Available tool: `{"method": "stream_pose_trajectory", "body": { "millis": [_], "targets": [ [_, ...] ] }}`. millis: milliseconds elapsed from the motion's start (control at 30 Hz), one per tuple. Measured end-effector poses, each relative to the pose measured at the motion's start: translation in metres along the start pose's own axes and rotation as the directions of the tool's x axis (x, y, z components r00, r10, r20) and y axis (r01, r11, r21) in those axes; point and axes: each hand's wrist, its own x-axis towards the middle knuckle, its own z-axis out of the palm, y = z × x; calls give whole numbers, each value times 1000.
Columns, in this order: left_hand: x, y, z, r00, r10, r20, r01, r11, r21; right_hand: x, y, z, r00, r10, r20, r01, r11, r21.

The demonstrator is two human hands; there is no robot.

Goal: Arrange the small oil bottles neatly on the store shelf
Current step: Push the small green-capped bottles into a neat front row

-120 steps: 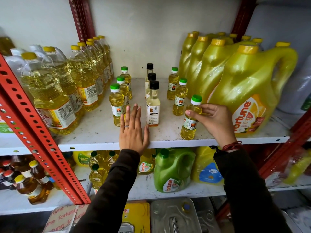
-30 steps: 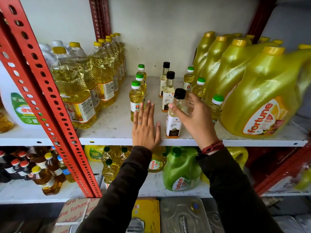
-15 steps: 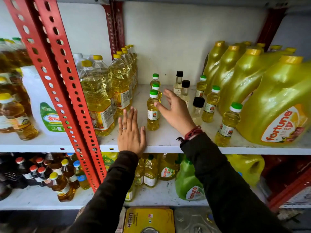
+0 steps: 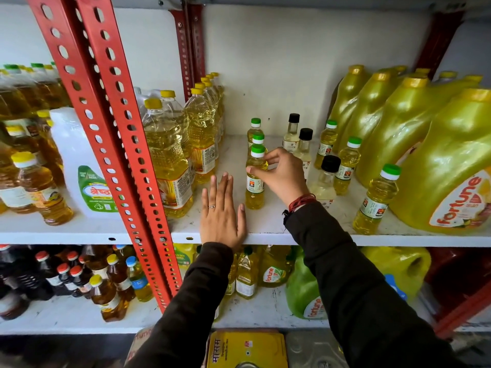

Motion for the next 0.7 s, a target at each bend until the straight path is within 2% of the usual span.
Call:
{"method": "stream_pose_trajectory", "body": {
  "millis": [133, 200, 300, 433, 567, 700],
  "targets": [
    [0, 0, 0, 1000, -8, 2, 8, 1000, 9, -2, -2, 4, 997, -5, -77, -1, 997, -78],
    [0, 0, -1, 1000, -11, 3, 11, 1000, 13, -2, -2, 4, 997, -9, -71, 5, 998, -57],
    [0, 1, -1, 1000, -13, 0, 13, 1000, 16, 1, -1, 4, 1000, 7, 14, -8, 998, 60],
    [0, 1, -1, 1000, -17, -4, 17, 1000, 13, 5, 3, 3, 994, 19, 109, -30, 994, 101],
    [0, 1, 0, 1000, -20, -4, 20, 1000, 21, 6, 7, 4, 998, 28, 58, -35, 992, 121],
    [0, -1, 2, 1000, -24, 1, 24, 999, 29, 5, 8, 6, 999, 36, -34, -34, 998, 62]
  ]
}}
